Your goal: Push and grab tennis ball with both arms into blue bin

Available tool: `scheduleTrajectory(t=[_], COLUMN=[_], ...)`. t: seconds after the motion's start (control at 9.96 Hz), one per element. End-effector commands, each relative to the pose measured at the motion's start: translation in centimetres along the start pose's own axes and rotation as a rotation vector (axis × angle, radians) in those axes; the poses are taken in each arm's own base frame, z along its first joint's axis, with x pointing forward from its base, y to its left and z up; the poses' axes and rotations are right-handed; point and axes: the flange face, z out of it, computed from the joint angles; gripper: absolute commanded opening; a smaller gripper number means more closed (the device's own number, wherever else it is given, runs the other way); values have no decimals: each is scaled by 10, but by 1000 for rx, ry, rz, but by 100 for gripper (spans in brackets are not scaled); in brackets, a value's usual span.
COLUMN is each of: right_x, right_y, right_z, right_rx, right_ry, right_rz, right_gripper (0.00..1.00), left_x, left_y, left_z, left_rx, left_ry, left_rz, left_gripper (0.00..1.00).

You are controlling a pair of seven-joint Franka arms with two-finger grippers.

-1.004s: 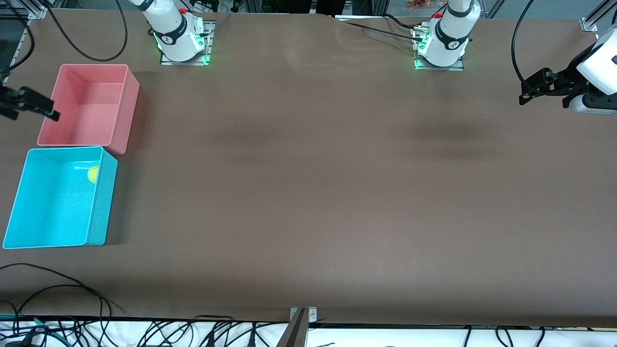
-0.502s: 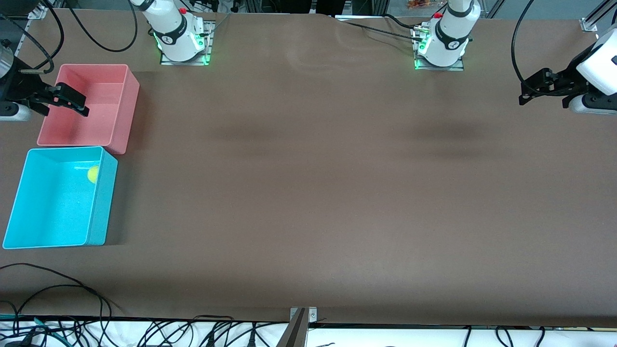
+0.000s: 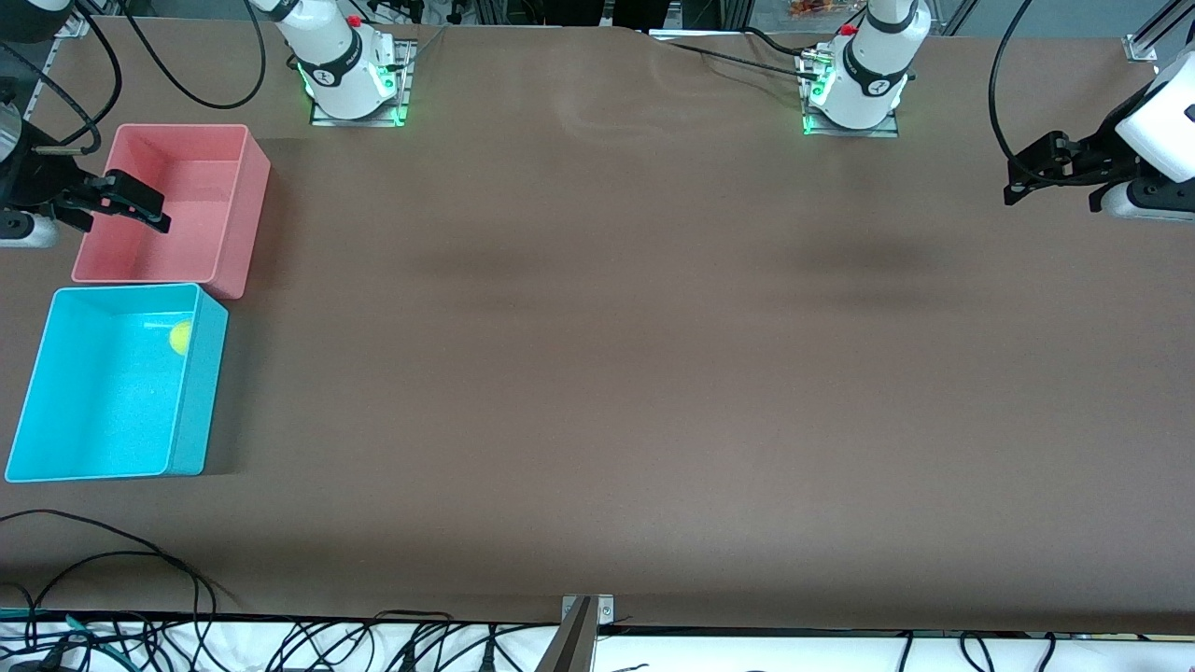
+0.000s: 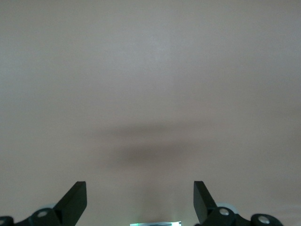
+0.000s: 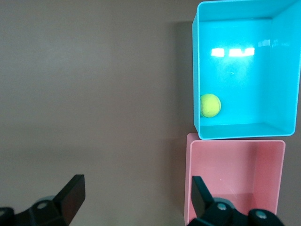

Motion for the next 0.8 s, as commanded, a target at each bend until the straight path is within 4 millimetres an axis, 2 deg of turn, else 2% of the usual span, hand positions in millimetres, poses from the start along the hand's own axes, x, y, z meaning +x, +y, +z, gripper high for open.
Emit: scheduleTrajectory(t=[0.0,0.7], right_x=[12,15], right_y=[-2,0], right_z=[-5,-7], right_rx=[-11,-6], right_ry=[-41,-26], right_rz=[-17,6], right_gripper=[100,100], left_x=[5,5], left_y=[0,9], left_z=[-5,-5], left_rx=[20,16], left_ry=[0,-2], left_rz=[8,18], left_gripper=[100,100])
